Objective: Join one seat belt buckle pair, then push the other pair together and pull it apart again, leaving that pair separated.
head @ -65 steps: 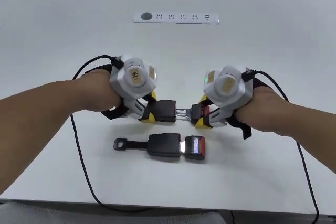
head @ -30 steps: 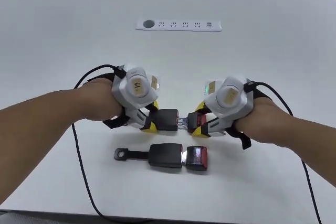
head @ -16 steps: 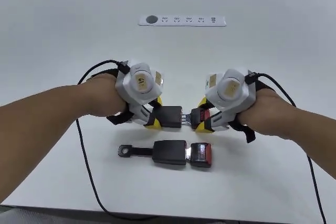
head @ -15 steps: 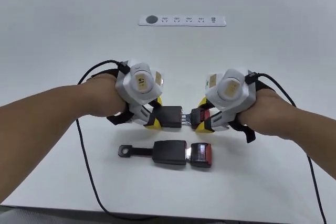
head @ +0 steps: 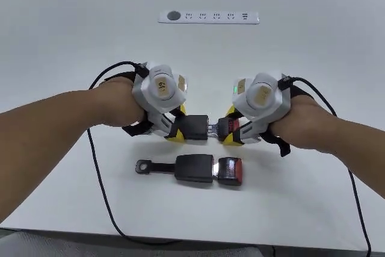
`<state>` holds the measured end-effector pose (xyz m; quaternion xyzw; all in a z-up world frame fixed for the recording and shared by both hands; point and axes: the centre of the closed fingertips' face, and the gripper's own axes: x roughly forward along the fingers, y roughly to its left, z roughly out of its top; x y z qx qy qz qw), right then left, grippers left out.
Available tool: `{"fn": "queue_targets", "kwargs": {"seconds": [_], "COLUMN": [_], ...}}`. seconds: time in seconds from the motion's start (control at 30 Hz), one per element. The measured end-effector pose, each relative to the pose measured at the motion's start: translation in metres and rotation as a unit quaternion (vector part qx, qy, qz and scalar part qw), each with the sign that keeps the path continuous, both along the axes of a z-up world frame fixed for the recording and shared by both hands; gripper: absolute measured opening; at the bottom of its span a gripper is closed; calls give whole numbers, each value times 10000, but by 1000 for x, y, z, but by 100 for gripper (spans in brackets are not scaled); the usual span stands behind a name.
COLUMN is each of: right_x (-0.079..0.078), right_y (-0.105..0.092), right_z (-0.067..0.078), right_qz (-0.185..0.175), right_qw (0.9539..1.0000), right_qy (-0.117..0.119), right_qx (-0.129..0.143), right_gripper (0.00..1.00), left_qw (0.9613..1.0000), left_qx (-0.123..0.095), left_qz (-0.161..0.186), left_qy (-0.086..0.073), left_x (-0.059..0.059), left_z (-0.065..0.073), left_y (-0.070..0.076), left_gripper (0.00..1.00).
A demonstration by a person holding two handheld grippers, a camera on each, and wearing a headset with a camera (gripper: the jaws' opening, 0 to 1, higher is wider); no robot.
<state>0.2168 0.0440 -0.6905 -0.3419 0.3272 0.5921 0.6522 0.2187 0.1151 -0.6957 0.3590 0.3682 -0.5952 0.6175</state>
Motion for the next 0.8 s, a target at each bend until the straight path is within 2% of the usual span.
{"fn": "queue_targets", "kwargs": {"seconds": [0.3, 0.8], "right_x": [3, 2], "right_y": [11, 12], "right_z": [-1, -2], "right_qz": [-8, 3], "right_qw": [10000, 10000], "right_qy": [-20, -4], "right_qx": [26, -70], "right_gripper": [32, 32], "left_qw": [10000, 10000], "left_qx": [-39, 30], "left_qz": [36, 22], "left_qy": [1, -34], "left_x": [-1, 0], "left_z": [1, 1], "left_y": [-1, 0], "left_gripper": [31, 30]}}
